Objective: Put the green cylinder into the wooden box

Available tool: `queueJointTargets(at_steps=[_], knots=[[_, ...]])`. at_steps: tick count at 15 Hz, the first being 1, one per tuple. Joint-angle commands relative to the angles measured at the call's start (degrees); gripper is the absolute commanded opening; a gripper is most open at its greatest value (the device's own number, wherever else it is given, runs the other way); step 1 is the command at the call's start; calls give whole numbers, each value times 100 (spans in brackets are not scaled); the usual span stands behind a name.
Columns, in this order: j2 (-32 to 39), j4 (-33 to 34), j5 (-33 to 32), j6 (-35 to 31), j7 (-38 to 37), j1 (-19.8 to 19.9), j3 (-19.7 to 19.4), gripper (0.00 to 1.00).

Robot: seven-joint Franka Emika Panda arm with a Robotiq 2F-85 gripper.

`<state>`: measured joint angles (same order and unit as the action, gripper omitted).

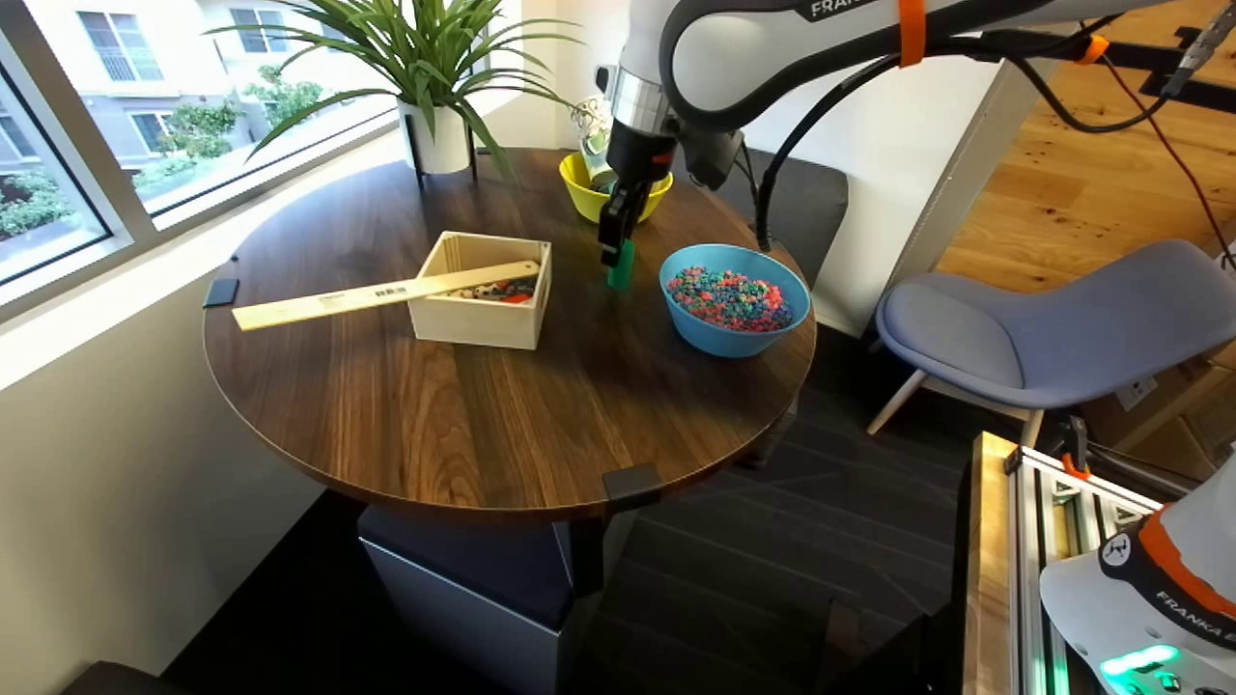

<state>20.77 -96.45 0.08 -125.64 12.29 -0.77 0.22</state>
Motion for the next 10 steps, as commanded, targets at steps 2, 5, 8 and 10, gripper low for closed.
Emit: queueJointTargets(at_steps=[2, 5, 8, 10], knots=[[-60, 23, -75, 329, -179, -17, 85, 7], [-366, 49, -101, 690, -183, -113, 196, 8], [-747, 233, -421, 971, -157, -351, 330, 8], [-800, 579, -645, 1219, -106, -518, 453, 8]])
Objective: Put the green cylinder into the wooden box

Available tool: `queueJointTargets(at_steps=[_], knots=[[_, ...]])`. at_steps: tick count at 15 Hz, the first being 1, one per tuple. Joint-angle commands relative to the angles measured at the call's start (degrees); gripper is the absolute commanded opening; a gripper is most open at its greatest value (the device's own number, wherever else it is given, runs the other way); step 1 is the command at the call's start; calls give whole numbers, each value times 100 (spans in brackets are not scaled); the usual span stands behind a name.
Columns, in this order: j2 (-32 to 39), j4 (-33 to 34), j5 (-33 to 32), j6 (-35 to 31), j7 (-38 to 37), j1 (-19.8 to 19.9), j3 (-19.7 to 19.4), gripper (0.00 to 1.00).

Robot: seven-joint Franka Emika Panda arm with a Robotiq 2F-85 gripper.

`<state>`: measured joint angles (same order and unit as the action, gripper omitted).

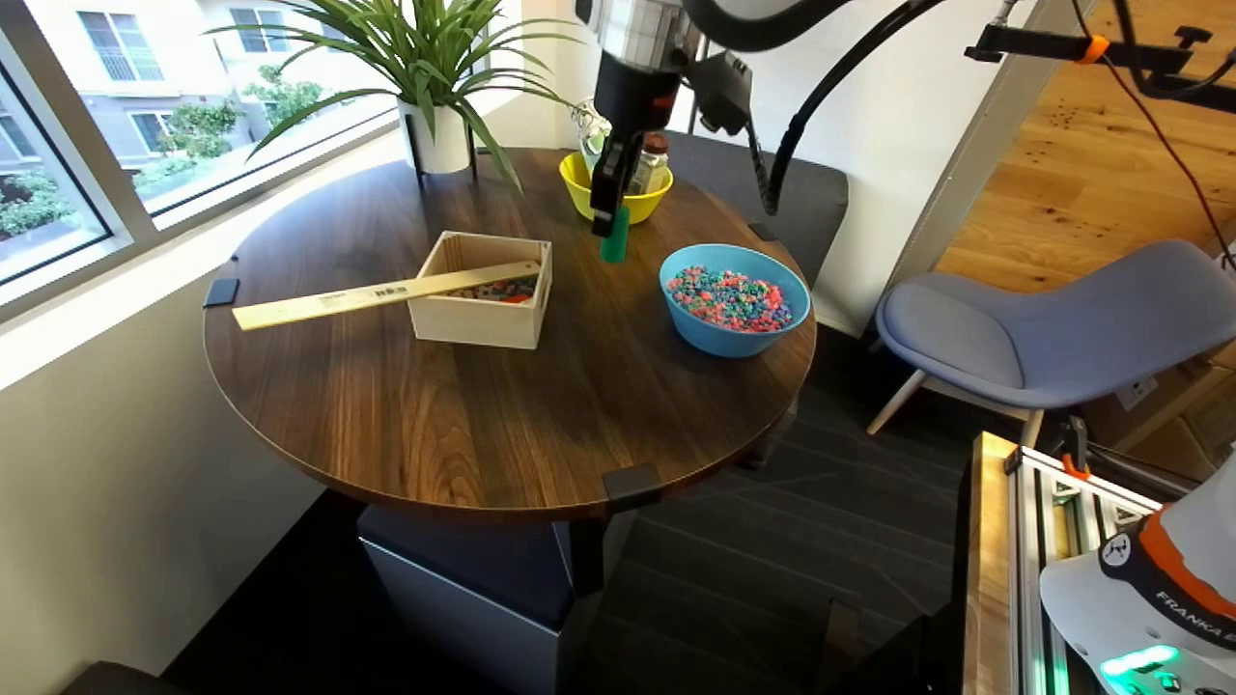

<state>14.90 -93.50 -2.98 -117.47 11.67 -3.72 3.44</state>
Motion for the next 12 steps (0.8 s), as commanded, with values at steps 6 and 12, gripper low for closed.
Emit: queueJointTargets(at_steps=[6, 12], knots=[[633, 1177, -409, 280, 430, -402, 362, 8], [1445, 1947, -459, -59, 795, -398, 379, 8]])
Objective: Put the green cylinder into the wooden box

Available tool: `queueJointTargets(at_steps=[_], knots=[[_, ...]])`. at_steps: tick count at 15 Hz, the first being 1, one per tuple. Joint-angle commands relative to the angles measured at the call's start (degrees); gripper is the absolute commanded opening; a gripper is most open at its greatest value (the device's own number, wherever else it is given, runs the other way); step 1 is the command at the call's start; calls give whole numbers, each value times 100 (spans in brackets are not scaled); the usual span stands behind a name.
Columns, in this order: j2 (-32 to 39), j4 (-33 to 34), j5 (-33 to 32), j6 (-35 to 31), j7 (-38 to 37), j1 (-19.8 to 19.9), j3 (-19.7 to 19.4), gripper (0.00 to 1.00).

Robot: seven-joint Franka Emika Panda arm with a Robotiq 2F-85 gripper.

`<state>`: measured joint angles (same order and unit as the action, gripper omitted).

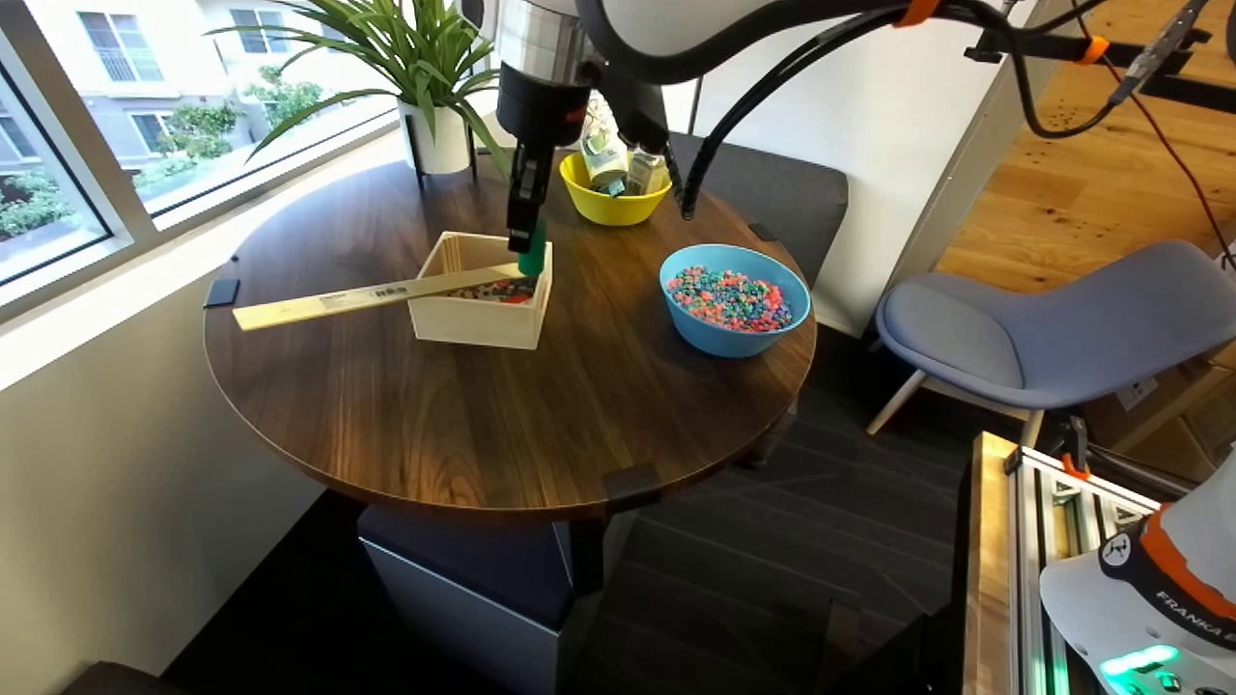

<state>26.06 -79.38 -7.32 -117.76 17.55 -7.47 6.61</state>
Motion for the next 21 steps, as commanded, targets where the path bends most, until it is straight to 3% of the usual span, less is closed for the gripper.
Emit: queueJointTargets(at_steps=[1, 7, 13, 14, 16, 21], knots=[[401, 644, 12, -18, 284, -29, 92, 8], [678, 931, 52, 823, 265, -144, 136, 8], [858, 1033, 121, 798, 330, -116, 173, 8], [864, 1062, 138, 835, 334, -118, 186, 57], [813, 1073, 189, 805, 352, -105, 218, 63], [14, 699, 252, 823, -2, -89, 192, 99]])
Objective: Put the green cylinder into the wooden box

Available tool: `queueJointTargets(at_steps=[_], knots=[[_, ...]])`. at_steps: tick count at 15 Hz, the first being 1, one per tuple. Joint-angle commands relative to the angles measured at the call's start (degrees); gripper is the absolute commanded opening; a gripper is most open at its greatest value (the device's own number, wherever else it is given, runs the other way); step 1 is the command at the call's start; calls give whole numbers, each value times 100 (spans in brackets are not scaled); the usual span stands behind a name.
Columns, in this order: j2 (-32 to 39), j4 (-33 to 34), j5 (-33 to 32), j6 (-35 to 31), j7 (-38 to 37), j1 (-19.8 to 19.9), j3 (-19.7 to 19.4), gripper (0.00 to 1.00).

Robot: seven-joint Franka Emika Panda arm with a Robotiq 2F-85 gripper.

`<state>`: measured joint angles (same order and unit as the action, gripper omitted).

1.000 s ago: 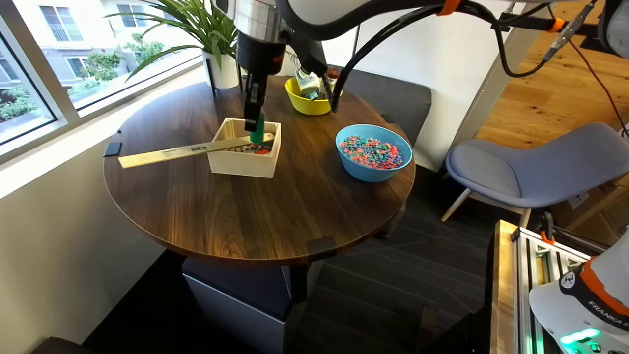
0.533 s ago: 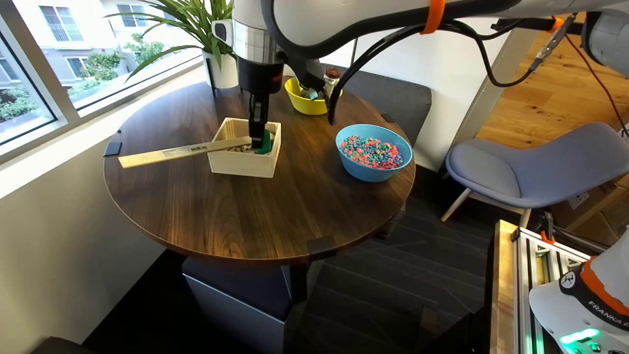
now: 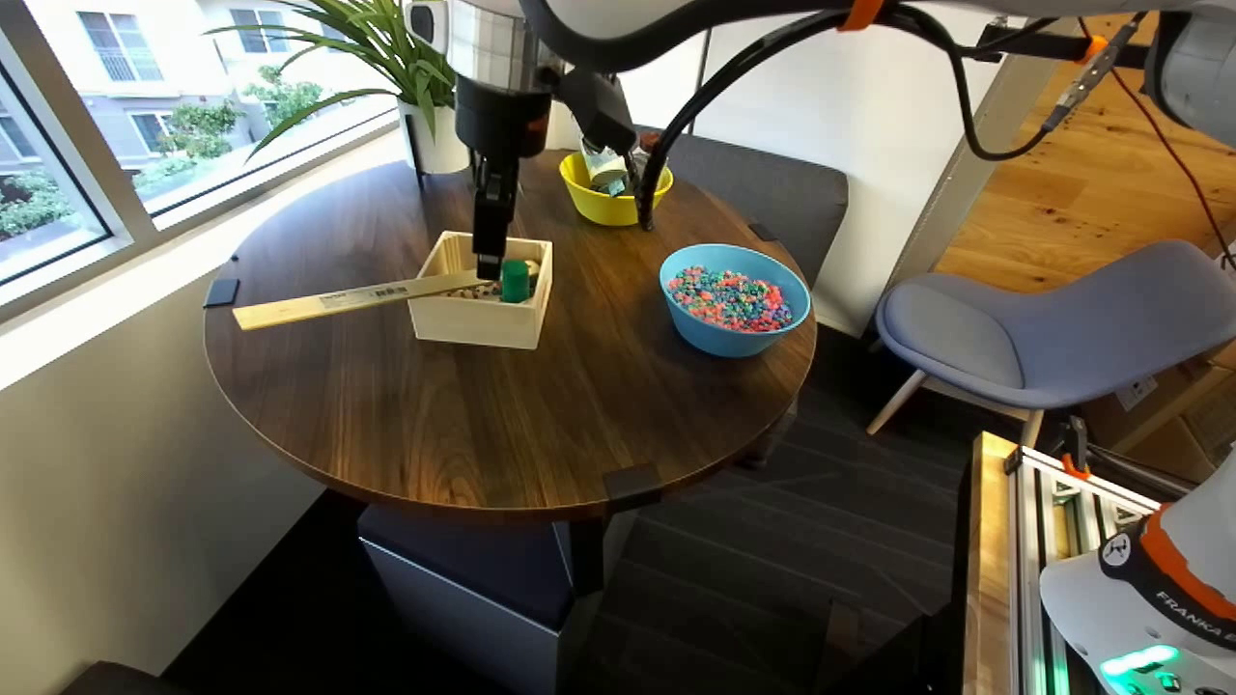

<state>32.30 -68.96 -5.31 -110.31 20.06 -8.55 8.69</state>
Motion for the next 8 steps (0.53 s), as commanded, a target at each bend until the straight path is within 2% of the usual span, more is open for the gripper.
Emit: queueJointTargets(at_steps=[1, 4, 8], knots=[[-840, -446, -16, 44, -483, 3, -81, 100], [-1613, -965, -344, -14, -1289, 48, -371, 100], [-2532, -1846, -390, 139, -2098, 215, -680, 100]])
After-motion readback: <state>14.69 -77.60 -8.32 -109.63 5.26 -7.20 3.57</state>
